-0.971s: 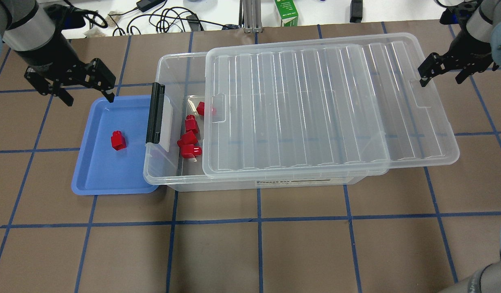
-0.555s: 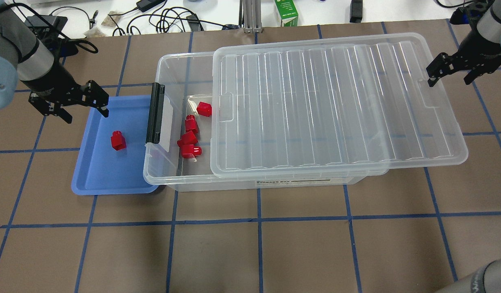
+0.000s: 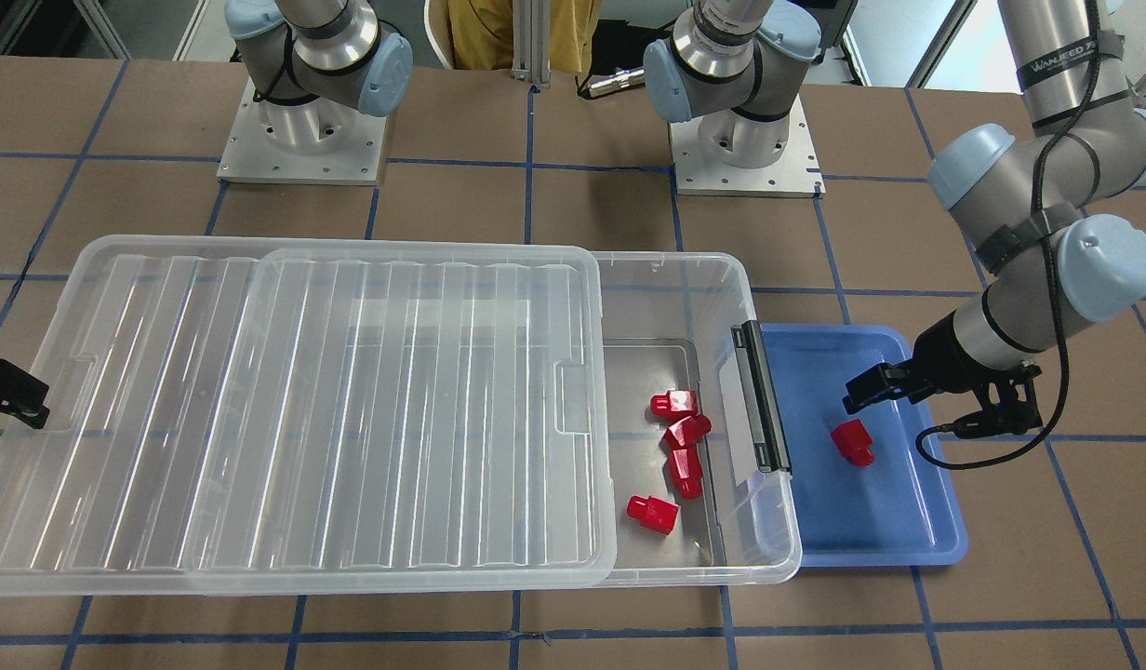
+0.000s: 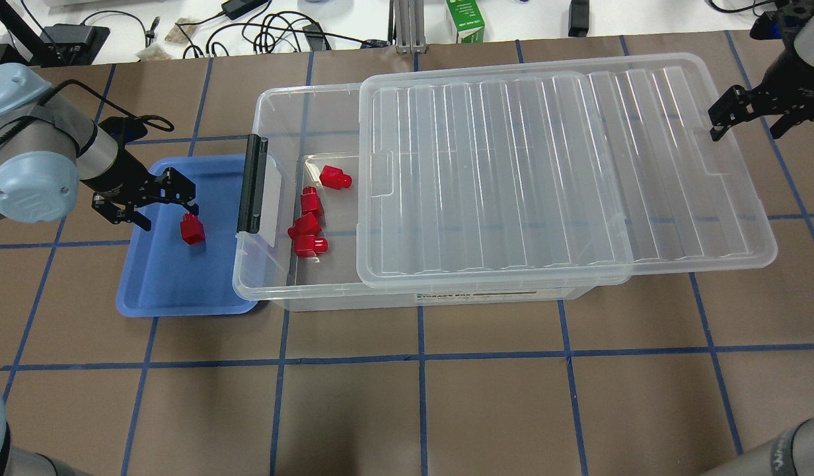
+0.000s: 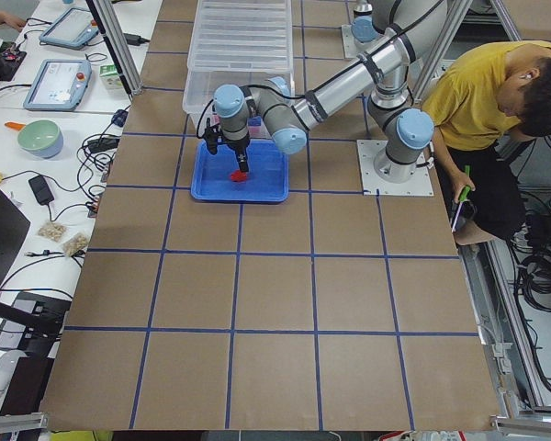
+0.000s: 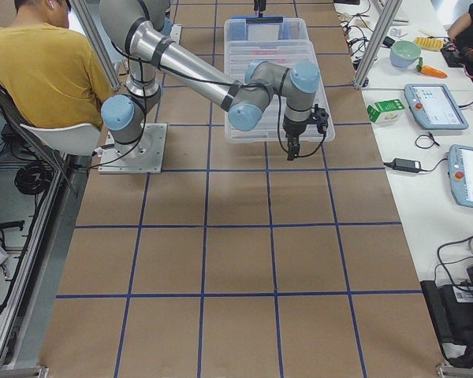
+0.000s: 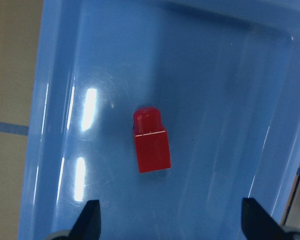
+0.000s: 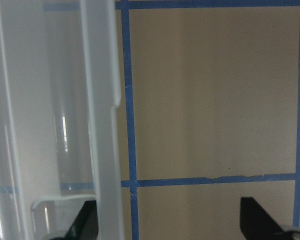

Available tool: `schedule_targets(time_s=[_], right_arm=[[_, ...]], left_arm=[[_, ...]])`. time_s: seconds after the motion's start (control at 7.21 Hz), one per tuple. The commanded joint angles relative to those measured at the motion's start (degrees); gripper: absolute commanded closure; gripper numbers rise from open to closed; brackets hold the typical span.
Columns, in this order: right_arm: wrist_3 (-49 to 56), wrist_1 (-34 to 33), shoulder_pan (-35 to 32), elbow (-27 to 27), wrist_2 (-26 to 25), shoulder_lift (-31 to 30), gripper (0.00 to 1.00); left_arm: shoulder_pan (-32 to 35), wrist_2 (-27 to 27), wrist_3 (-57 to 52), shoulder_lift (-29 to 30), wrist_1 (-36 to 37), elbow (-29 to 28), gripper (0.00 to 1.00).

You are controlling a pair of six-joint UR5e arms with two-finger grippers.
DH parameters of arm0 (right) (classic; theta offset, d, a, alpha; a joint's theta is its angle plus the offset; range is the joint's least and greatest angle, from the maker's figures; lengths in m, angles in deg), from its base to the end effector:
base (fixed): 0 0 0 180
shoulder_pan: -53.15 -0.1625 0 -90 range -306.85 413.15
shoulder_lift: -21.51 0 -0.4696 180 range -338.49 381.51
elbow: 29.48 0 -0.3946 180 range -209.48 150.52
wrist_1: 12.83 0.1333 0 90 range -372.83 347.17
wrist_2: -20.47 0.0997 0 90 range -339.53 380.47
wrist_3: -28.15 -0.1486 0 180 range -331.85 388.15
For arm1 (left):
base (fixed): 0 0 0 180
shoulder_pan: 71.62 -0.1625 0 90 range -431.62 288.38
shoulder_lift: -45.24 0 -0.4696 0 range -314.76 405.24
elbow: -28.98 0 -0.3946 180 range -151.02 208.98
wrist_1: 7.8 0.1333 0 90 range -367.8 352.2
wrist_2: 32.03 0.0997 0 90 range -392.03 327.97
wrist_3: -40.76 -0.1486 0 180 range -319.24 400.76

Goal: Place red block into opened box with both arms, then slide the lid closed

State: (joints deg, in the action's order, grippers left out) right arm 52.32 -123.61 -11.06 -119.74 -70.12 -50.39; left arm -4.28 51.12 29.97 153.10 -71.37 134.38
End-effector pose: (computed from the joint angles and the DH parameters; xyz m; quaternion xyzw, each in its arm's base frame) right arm -0.1538 -0.6212 0.3403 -0.0142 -0.9997 0.0170 0.0136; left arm 0.0746 -0.5707 0.2347 0.1066 -0.9907 -0.0398 0.0742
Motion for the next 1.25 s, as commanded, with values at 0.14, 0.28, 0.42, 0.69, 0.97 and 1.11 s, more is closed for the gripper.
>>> schedule_targets(time_s=[0.14,0.28,0.42,0.69,0.97,1.11], right_arm=[[0.7,0.2,1.3,-0.1,0.2,-0.1,0.00],[0.6,0.2,1.3,-0.1,0.2,-0.1,0.00],[0.6,0.2,1.3,-0.1,0.2,-0.1,0.00],[0.3,0.3,1.2,0.2,0.4,-1.1,0.00],[-0.1,4.2,0.1,4.1,3.1,-5.2,0.00],[-1.1,10.3,-0.1,6.3,3.5,-8.7,0.00]], left_arm=[[-0.1,0.5,-0.5,3.2,6.4,3.0,0.00],[-0.3,0.5,1.0,3.8,6.3,3.3,0.00],[-0.1,0.4,4.5,4.7,6.6,3.6,0.00],[0.0,0.5,4.6,6.0,9.1,2.1,0.25],[0.2,0.7,2.9,6.0,9.4,1.9,0.78],[0.2,0.6,2.9,6.0,9.4,1.9,0.88]])
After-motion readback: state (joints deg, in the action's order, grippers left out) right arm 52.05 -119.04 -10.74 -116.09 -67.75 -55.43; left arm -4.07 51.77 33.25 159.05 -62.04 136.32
